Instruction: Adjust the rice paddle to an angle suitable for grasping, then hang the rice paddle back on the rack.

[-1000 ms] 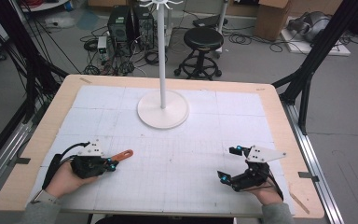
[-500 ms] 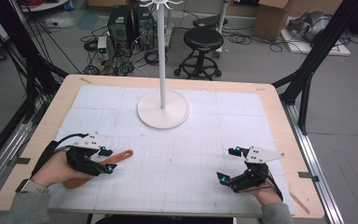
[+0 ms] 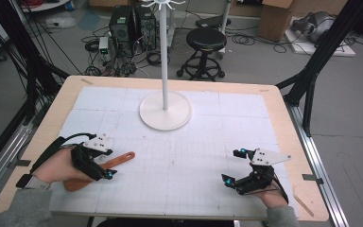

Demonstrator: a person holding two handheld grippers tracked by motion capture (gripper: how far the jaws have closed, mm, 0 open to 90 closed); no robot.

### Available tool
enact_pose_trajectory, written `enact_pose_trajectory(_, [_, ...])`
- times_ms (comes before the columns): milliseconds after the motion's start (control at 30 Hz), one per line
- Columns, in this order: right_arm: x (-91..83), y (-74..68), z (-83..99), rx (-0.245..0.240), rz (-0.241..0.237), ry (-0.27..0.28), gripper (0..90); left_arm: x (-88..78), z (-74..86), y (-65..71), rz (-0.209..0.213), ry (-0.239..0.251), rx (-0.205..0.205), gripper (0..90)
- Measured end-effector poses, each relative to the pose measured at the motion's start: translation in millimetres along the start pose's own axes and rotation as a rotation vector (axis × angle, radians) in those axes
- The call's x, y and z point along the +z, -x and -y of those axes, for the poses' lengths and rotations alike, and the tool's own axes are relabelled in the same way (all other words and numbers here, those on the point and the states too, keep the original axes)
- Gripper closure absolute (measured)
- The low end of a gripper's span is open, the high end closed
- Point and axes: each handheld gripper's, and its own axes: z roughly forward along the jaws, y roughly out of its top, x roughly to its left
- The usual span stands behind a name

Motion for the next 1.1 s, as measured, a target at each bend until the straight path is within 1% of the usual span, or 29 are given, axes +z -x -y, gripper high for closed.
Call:
enact_pose_trajectory(33, [0.2,-0.1,0.0,0.003,0.000,-0.001,0.0,1.1,0.7,0.1,0.000,0.002,-0.001,22.3])
enact_pose_trajectory(67, [0.2,-0.6,0.0,0.006,-0.003,-0.002,0.0,1.5,1.4,0.0,0.003,-0.003,0.006,22.3])
enact_pose_trajectory(133, [-0.5,-1.4,-0.2,0.005,-0.004,0.000,0.0,2.5,4.3,0.5,-0.014,0.003,0.039,22.6])
enact_pose_trajectory(167, [-0.7,-1.8,-0.4,0.006,-0.007,0.003,0.0,2.8,6.0,1.1,-0.017,0.003,0.028,22.8])
enact_pose_trajectory(200, [-0.7,-1.4,-0.7,0.001,-0.002,0.008,0.0,2.6,7.8,0.3,-0.013,-0.002,0.031,22.9])
enact_pose_trajectory(233, [-0.6,-1.8,-0.9,0.007,-0.004,0.005,0.0,2.8,10.1,0.3,-0.015,0.002,0.028,22.9])
enact_pose_trajectory(300, [0.9,-0.7,-1.3,0.004,-0.003,0.005,0.0,2.4,14.5,-1.3,-0.008,0.005,0.011,22.9])
enact_pose_trajectory(367, [2.8,0.3,-1.6,0.005,-0.006,0.000,0.0,1.7,16.8,-2.8,-0.020,-0.003,0.001,23.2])
enact_pose_trajectory(567, [4.9,1.6,-2.0,0.002,-0.012,0.002,0.0,1.4,16.6,-3.6,-0.018,0.004,0.001,24.0])
enact_pose_trajectory(667, [3.6,2.4,-2.0,0.007,-0.012,0.007,0.0,5.4,17.2,-4.3,-0.022,-0.023,-0.002,25.2])
enact_pose_trajectory(700, [3.6,2.4,-2.0,0.007,-0.012,0.007,0.0,5.4,17.2,-4.3,-0.022,-0.023,-0.002,26.8])
enact_pose_trajectory(733, [4.1,2.4,-2.0,0.005,-0.012,0.007,0.0,7.7,17.5,-5.0,-0.051,-0.044,-0.003,29.0])
enact_pose_trajectory(800, [4.2,1.7,-1.9,0.007,-0.012,0.003,0.0,8.8,17.8,-5.9,-0.046,-0.056,-0.011,29.6])
enact_pose_trajectory(900, [3.3,0.4,-1.6,0.009,-0.014,-0.002,0.0,8.4,17.5,-6.1,-0.038,-0.055,-0.019,31.4])
enact_pose_trajectory(933, [3.3,0.4,-1.6,0.009,-0.014,-0.002,0.0,8.9,17.9,-6.2,-0.041,-0.046,-0.021,31.4])
enact_pose_trajectory(967, [2.8,0.8,-1.5,0.005,-0.011,0.002,0.0,8.2,17.7,-8.0,-0.027,-0.060,-0.016,32.5])
enact_pose_trajectory(1000, [2.8,0.8,-1.5,0.005,-0.011,0.002,0.0,8.2,17.7,-8.0,-0.027,-0.060,-0.016,32.9])
enact_pose_trajectory(1033, [2.2,1.0,-1.1,0.009,-0.012,0.001,0.0,9.3,18.1,-9.0,-0.018,-0.051,-0.027,33.6])
enact_pose_trajectory(1100, [1.5,0.5,-0.6,0.017,-0.010,-0.004,0.0,9.3,18.0,-9.3,-0.011,-0.054,-0.033,35.4])
